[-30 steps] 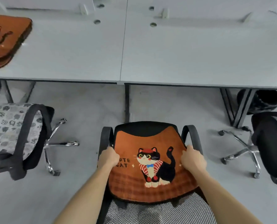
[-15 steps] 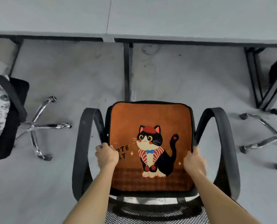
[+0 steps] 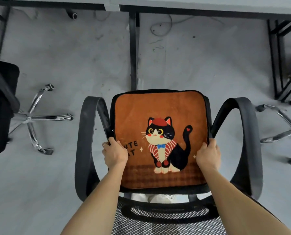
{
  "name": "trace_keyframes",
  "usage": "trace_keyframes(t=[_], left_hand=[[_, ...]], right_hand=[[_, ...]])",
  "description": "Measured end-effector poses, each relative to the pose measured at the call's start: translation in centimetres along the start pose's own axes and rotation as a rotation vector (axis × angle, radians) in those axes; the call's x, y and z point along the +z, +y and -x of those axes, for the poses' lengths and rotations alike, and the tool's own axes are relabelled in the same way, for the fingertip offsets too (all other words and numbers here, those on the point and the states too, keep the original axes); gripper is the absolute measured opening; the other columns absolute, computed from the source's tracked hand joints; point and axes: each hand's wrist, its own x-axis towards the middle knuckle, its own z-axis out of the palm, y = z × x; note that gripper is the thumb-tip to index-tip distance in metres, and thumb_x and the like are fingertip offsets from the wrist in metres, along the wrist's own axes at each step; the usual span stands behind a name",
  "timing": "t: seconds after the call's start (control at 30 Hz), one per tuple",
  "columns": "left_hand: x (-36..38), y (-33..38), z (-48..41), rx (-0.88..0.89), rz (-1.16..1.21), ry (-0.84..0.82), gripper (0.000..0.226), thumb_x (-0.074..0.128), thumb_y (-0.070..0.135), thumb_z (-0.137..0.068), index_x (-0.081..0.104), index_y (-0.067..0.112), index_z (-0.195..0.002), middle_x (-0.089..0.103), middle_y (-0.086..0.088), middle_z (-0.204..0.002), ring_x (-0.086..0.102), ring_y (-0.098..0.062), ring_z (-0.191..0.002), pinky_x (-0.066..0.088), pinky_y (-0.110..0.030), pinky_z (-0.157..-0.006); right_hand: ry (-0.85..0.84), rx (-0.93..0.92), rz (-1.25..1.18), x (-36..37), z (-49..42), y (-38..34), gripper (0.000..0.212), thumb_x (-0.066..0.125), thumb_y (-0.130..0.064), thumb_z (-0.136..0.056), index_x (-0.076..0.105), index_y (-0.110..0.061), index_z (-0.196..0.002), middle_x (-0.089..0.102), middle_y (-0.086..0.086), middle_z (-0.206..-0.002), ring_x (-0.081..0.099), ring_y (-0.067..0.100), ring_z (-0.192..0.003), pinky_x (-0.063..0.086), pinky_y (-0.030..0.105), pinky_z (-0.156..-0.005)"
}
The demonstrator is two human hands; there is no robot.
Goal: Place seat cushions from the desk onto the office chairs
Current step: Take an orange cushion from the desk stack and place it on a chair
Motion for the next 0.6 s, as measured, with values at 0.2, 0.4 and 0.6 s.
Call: trace_keyframes(t=[0.2,0.4,0.6], left_hand=[[-0.7,0.3,0.3,0.023,0.053,0.011,0.041,0.038,0.029,-0.103,0.028,0.023,-0.142,0.036,-0.018,-0.145,0.042,-0.038,-0.126,0.047,-0.05,-0.085],[-2.5,4.6,0.5,0.514,-0.173,0.068,0.056,0.055,0.031,-0.095,0.034,0.02,-0.146,0.034,-0.015,-0.155,0.031,-0.032,-0.143,0.034,-0.045,-0.115],[-2.8,11.8,-3.4,0.775,-0.267,0.023,0.064,0.041,0.054,-0.098,0.021,0.033,-0.155,0.009,-0.009,-0.166,0.0,-0.031,-0.153,0.01,-0.047,-0.123]], right_hand=[[0.063,0.006,0.03,-0.4,0.4,0.3,0.04,0.042,-0.023,-0.101,0.041,-0.004,-0.136,0.042,0.022,-0.14,0.039,0.041,-0.125,0.036,0.052,-0.101],[-0.024,-0.246,0.202,-1.6,0.7,-3.3,0.042,0.045,-0.019,-0.097,0.045,-0.005,-0.137,0.043,0.017,-0.142,0.039,0.035,-0.128,0.039,0.047,-0.102],[-0.097,-0.505,0.349,-1.6,-4.5,-11.4,0.055,0.041,-0.047,-0.099,0.032,-0.032,-0.151,0.018,0.006,-0.164,0.011,0.033,-0.15,0.021,0.054,-0.117]])
